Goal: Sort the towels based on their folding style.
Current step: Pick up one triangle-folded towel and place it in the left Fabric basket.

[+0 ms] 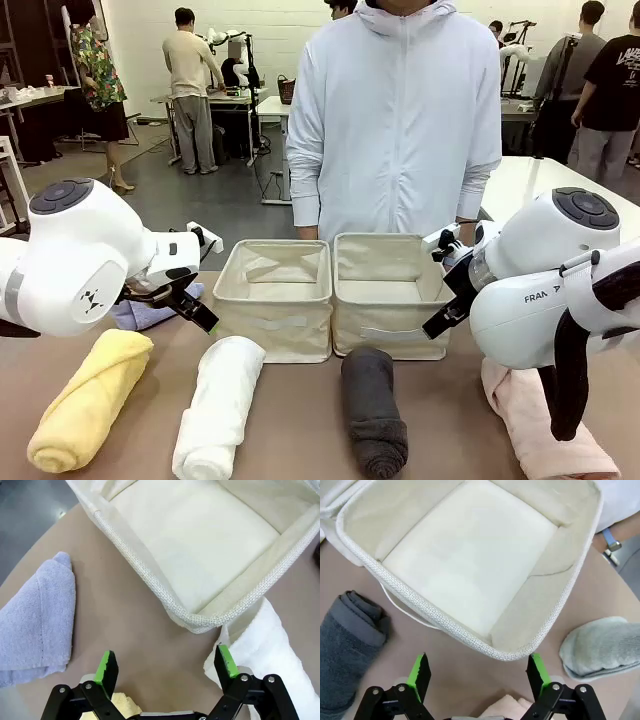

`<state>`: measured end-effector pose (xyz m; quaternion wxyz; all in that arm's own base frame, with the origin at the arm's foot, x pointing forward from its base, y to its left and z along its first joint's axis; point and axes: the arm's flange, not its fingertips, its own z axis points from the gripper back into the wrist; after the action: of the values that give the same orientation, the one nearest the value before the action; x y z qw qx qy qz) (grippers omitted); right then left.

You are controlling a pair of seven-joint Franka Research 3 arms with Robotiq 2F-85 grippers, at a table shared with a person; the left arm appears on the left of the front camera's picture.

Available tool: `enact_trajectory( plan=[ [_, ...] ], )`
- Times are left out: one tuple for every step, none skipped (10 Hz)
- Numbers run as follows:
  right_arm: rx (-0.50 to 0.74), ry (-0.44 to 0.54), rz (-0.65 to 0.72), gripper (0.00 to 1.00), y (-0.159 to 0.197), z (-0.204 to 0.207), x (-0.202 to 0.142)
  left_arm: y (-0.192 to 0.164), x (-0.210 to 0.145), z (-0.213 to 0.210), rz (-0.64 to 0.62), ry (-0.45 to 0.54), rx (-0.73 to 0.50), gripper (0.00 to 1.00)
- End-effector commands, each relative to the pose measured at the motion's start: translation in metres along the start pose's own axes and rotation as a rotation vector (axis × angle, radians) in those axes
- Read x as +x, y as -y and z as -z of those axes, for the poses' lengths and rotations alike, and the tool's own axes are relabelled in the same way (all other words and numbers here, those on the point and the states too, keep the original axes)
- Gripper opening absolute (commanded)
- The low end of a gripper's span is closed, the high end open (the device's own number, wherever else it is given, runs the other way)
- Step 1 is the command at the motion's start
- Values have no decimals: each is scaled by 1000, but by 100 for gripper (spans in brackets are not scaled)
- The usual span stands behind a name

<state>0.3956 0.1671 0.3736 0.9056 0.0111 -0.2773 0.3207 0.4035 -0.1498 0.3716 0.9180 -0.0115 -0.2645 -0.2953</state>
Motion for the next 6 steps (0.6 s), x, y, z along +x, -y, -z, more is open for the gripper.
enact_trajectory(
  plan=[
    [0, 0, 0, 100, 0, 0, 0, 0, 0, 0, 0, 0, 0, 100],
    [0, 0, 0, 100, 0, 0, 0, 0, 0, 0, 0, 0, 0, 100],
    [0, 0, 0, 100, 0, 0, 0, 0, 0, 0, 0, 0, 0, 100],
    [0, 0, 0, 100, 0, 0, 0, 0, 0, 0, 0, 0, 0, 100],
    [0, 0, 0, 100, 0, 0, 0, 0, 0, 0, 0, 0, 0, 100],
    [0, 0, 0, 100, 0, 0, 0, 0, 0, 0, 0, 0, 0, 100]
  ],
)
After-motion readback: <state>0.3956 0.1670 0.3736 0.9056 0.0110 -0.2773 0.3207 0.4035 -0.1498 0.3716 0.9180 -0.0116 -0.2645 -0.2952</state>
